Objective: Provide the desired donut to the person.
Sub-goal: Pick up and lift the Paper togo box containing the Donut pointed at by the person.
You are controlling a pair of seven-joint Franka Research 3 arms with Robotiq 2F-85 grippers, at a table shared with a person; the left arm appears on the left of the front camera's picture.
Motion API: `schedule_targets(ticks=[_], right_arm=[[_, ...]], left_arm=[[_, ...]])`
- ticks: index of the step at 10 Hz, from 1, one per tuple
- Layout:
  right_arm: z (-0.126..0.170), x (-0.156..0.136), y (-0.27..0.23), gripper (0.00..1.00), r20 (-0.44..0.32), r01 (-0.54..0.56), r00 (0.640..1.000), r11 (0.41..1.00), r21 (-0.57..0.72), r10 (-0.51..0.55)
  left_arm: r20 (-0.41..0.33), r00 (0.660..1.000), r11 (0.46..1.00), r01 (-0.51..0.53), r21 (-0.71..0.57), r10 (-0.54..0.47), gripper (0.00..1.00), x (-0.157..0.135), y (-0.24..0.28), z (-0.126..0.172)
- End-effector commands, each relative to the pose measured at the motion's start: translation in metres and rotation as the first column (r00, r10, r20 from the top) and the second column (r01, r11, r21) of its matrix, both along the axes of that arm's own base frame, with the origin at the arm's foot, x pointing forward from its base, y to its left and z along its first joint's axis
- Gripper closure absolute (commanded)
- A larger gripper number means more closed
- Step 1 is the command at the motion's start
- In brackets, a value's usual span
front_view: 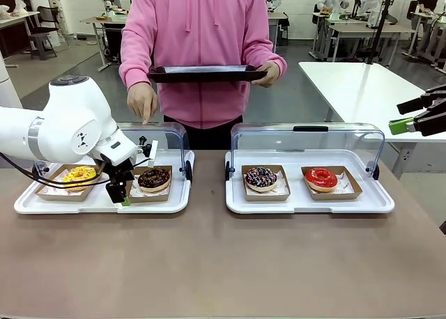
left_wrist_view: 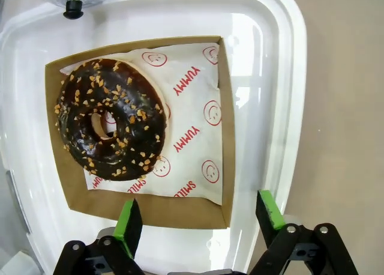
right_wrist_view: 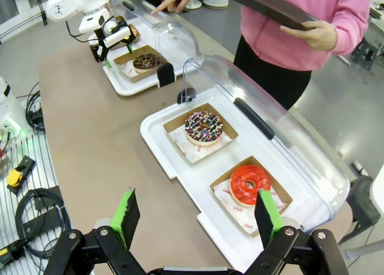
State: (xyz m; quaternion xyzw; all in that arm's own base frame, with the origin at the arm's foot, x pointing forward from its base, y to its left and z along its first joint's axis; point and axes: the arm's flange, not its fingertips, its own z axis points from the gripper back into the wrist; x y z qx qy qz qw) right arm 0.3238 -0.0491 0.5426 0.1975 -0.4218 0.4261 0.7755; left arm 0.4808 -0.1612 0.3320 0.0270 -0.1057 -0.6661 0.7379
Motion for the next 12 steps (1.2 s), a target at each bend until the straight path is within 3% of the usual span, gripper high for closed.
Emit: schedule_targets(ticks=[1, 2, 3, 4, 5, 10, 12], right_arm=[[-0.001, 0.002, 0.000, 0.00, 0.001, -0.009, 1.000, 1.000, 0.007, 0.009], [-0.001, 0.002, 0.000, 0.00, 0.001, -0.009, 1.000, 1.000, 0.007, 0.009], [-0.001, 0.002, 0.000, 0.00, 0.001, -0.009, 1.000, 1.000, 0.007, 0.009], [-0.001, 0.002, 0.000, 0.00, 0.001, -0.009, 1.000, 1.000, 0.007, 0.009], [-0.001, 0.002, 0.000, 0.00, 0.001, -0.009, 1.000, 1.000, 0.007, 0.009], [-0.001, 0.002, 0.000, 0.00, 0.001, -0.009, 1.000, 1.000, 0.007, 0.009], [-0.001, 0.002, 0.000, 0.00, 0.001, -0.009, 1.000, 1.000, 0.007, 0.009]], left_arm=[[0.017, 1.000, 1.000, -0.018, 0.019, 0.018, 0.59, 0.007, 0.003, -0.002], [0.012, 1.000, 1.000, -0.014, 0.014, 0.014, 1.00, 0.008, 0.002, -0.002], [-0.010, 1.000, 1.000, -0.001, 0.009, 0.001, 0.61, 0.007, 0.002, -0.003], [-0.022, 1.000, 1.000, 0.006, 0.015, -0.006, 0.74, 0.006, 0.002, -0.002], [-0.031, 0.999, 1.000, 0.013, 0.014, -0.012, 1.00, 0.005, 0.002, -0.002], [-0.033, 0.999, 1.000, 0.026, 0.011, -0.026, 1.00, 0.002, 0.001, -0.001], [-0.028, 0.998, 0.997, 0.063, 0.041, -0.062, 1.00, -0.012, -0.003, 0.008]])
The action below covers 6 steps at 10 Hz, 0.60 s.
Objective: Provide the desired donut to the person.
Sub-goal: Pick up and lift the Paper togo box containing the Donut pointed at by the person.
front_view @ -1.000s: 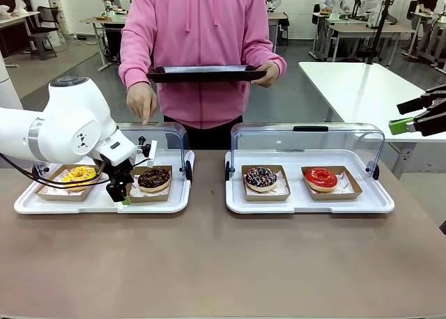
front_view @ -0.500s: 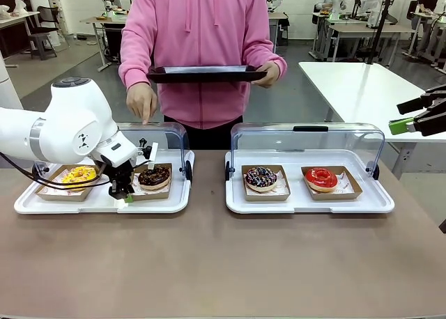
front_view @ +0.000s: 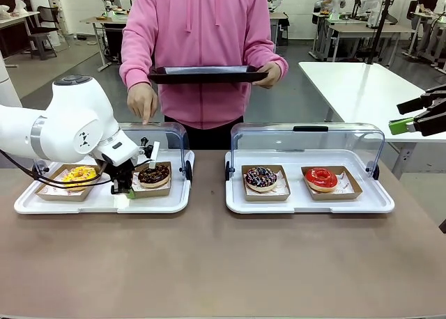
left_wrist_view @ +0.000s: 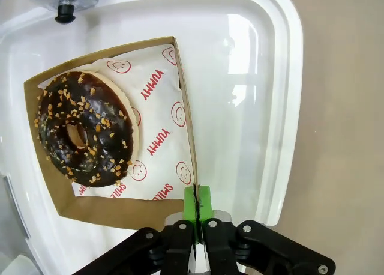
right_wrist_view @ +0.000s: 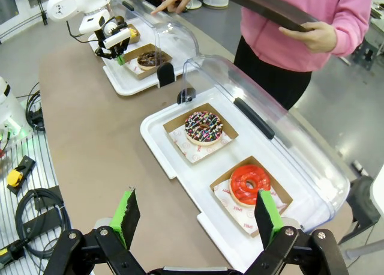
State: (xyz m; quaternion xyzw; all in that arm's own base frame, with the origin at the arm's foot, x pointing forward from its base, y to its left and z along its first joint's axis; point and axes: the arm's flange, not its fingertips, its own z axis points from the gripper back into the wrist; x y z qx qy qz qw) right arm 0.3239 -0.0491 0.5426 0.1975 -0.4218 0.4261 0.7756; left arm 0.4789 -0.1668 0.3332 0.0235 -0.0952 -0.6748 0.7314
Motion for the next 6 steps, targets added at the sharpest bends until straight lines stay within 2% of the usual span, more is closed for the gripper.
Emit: schedule_targets(ticks=[1, 3, 5, 6], right_arm=[[-0.001, 0.002, 0.000, 0.00, 0.001, -0.009, 1.000, 1.000, 0.007, 0.009], [-0.001, 0.002, 0.000, 0.00, 0.001, -0.009, 1.000, 1.000, 0.007, 0.009], [-0.001, 0.002, 0.000, 0.00, 0.001, -0.009, 1.000, 1.000, 0.007, 0.009], [-0.001, 0.002, 0.000, 0.00, 0.001, -0.009, 1.000, 1.000, 0.007, 0.009]], left_arm=[[0.005, 0.999, 0.998, 0.053, 0.043, -0.053, 1.00, -0.019, 0.001, 0.013], [0.052, 0.998, 0.998, 0.043, 0.041, -0.045, 1.00, -0.046, 0.006, 0.030], [0.087, 0.996, 0.999, 0.029, 0.037, -0.032, 1.00, -0.085, 0.011, 0.046], [0.091, 0.994, 0.997, 0.063, 0.038, -0.066, 1.00, -0.113, 0.012, 0.057]])
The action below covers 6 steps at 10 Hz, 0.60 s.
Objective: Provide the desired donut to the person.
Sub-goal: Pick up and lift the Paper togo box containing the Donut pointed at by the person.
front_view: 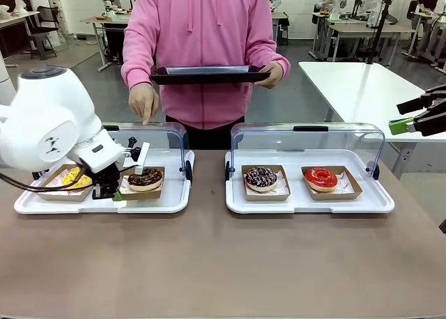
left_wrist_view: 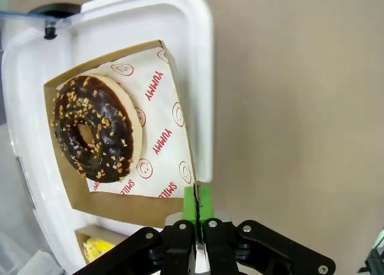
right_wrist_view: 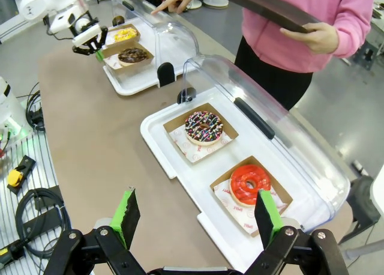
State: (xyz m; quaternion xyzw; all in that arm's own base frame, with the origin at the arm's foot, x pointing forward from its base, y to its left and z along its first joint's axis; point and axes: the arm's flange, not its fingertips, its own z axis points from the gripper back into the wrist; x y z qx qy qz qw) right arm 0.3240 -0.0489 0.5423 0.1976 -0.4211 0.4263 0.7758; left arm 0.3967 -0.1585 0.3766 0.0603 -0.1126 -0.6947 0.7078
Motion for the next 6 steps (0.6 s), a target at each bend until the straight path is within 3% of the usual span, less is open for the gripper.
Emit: schedule_targets(ticks=[1, 2, 4, 6], right_arm=[[-0.001, 0.002, 0.000, 0.00, 0.002, -0.008, 1.000, 1.000, 0.008, 0.008], [-0.001, 0.002, 0.000, 0.00, 0.002, -0.008, 1.000, 1.000, 0.008, 0.008], [-0.001, 0.002, 0.000, 0.00, 0.002, -0.008, 1.000, 1.000, 0.008, 0.008], [-0.001, 0.002, 0.000, 0.00, 0.002, -0.008, 1.000, 1.000, 0.008, 0.008]], left_arm=[[0.025, 0.999, 0.999, 0.035, -0.008, -0.035, 1.00, -0.055, 0.003, 0.025], [0.027, 0.999, 0.998, 0.043, -0.046, -0.042, 1.00, -0.078, 0.005, 0.039], [0.097, 0.995, 1.000, 0.016, -0.005, -0.016, 1.00, -0.118, 0.016, 0.076], [0.150, 0.988, 1.000, 0.026, 0.017, -0.029, 1.00, -0.131, 0.024, 0.113]])
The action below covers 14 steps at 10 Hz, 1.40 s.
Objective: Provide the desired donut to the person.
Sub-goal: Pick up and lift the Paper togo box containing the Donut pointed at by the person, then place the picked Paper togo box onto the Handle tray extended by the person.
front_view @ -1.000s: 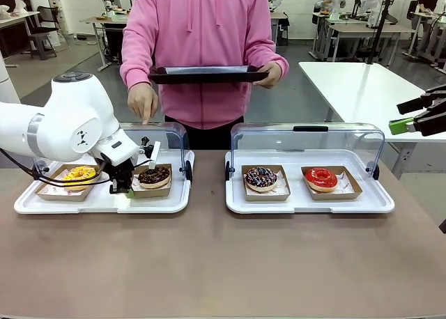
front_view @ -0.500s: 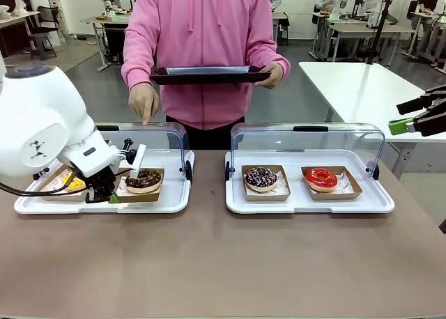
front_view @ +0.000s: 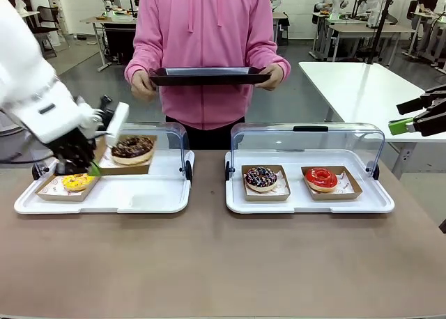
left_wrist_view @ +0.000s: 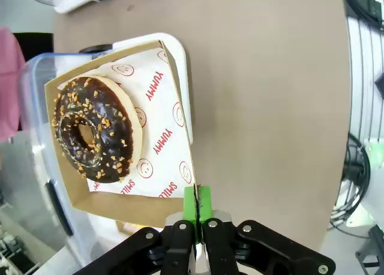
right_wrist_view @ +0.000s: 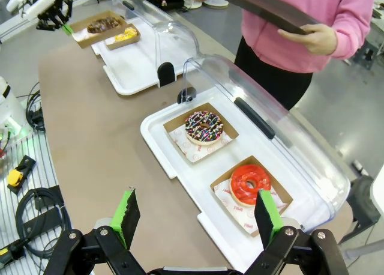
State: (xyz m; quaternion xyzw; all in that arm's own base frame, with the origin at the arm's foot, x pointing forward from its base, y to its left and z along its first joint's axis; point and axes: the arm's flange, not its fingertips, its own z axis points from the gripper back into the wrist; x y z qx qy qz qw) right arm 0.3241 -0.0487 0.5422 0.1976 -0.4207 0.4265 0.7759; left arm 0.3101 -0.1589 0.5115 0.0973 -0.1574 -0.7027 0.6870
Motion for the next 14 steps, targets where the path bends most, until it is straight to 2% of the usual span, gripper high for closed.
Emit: schedule_targets(ticks=[1, 2, 4, 5, 6, 14], right_arm=[[-0.001, 0.002, 0.000, 0.00, 0.003, -0.008, 1.000, 1.000, 0.008, 0.008], [-0.001, 0.002, 0.000, 0.00, 0.003, -0.008, 1.000, 1.000, 0.008, 0.008], [-0.001, 0.002, 0.000, 0.00, 0.003, -0.008, 1.000, 1.000, 0.008, 0.008], [-0.001, 0.002, 0.000, 0.00, 0.003, -0.008, 1.000, 1.000, 0.008, 0.008], [-0.001, 0.002, 0.000, 0.00, 0.003, -0.008, 1.000, 1.000, 0.008, 0.008], [-0.001, 0.002, 0.000, 0.00, 0.003, -0.008, 1.000, 1.000, 0.008, 0.008]], left_arm=[[0.056, 0.998, 1.000, -0.011, 0.001, 0.011, 1.00, -0.045, 0.035, -0.004], [0.075, 0.997, 1.000, -0.023, -0.003, 0.023, 1.00, -0.046, 0.044, 0.011], [0.085, 0.996, 1.000, -0.020, -0.002, 0.020, 1.00, -0.042, 0.049, 0.013], [-0.003, 0.997, 0.997, 0.073, -0.001, -0.073, 1.00, -0.019, 0.053, -0.004], [0.081, 0.996, 1.000, -0.028, -0.010, 0.028, 1.00, -0.030, 0.042, 0.049], [0.081, 0.996, 1.000, -0.028, -0.010, 0.028, 1.00, -0.030, 0.042, 0.049]])
